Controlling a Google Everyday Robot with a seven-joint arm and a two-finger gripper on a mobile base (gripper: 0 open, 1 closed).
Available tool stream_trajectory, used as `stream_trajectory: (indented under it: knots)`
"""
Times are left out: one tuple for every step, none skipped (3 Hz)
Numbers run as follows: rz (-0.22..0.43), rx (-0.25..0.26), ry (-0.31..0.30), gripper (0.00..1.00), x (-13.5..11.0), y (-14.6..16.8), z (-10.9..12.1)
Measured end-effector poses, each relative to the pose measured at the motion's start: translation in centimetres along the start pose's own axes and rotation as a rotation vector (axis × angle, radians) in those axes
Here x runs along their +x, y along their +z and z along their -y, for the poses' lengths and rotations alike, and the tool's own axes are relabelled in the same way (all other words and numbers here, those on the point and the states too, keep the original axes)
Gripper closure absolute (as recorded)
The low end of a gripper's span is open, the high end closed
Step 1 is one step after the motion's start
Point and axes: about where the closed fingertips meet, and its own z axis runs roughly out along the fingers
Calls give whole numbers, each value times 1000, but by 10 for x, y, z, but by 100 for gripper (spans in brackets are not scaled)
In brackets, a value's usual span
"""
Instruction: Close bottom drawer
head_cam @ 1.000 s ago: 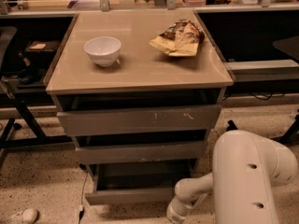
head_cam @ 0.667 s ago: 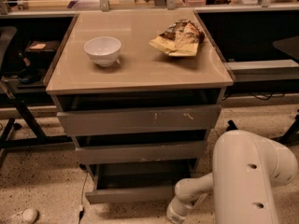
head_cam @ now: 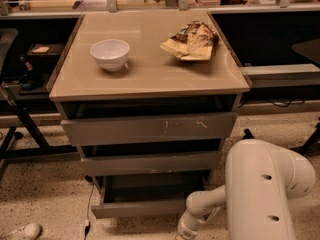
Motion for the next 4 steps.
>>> stream_trajectory:
  knots:
    - [28, 51, 28, 100, 2, 5, 13]
    - [62, 142, 70, 100, 0, 4, 33]
    - [101, 232, 99, 100, -7, -6, 57]
    - [138, 312, 115, 100, -16, -18, 88]
